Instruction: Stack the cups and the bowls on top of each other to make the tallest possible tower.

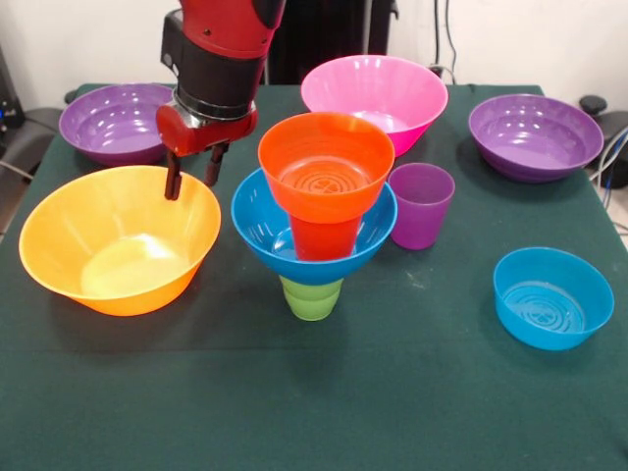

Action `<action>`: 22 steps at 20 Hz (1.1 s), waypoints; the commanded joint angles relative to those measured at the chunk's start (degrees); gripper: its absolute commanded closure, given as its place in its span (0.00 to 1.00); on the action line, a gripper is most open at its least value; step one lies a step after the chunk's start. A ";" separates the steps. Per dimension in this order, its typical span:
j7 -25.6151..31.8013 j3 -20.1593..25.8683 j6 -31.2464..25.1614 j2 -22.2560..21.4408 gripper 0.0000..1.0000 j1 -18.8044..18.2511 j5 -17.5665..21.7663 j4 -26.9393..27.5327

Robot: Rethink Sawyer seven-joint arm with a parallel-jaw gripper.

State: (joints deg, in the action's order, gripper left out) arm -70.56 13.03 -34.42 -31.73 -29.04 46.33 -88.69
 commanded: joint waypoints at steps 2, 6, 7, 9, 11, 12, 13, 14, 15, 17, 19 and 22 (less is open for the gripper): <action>-1.51 2.39 3.66 3.65 0.00 0.14 1.57 3.63; -1.42 2.43 3.71 6.09 0.00 0.00 1.50 5.08; -1.39 2.31 3.68 6.46 0.00 0.02 1.53 5.17; -1.27 2.32 4.10 6.81 0.00 -0.12 1.51 5.24; -1.08 1.92 3.65 6.61 0.00 0.07 1.51 5.16; -1.19 1.73 3.75 6.56 0.00 0.22 1.61 5.18; -1.31 1.54 3.85 6.52 0.00 0.36 1.71 5.20; -1.20 1.52 3.53 6.15 0.00 0.32 1.49 4.89; -1.08 1.51 2.96 5.57 0.00 0.27 1.10 4.51; -0.72 1.36 1.41 4.87 0.00 0.31 0.44 4.22; 0.34 0.80 -1.65 4.50 1.00 0.87 -0.03 4.55; 1.11 0.84 -3.20 4.30 1.00 0.92 -0.52 4.66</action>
State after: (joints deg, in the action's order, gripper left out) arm -70.56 12.60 -32.51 -27.56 -29.12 46.25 -86.32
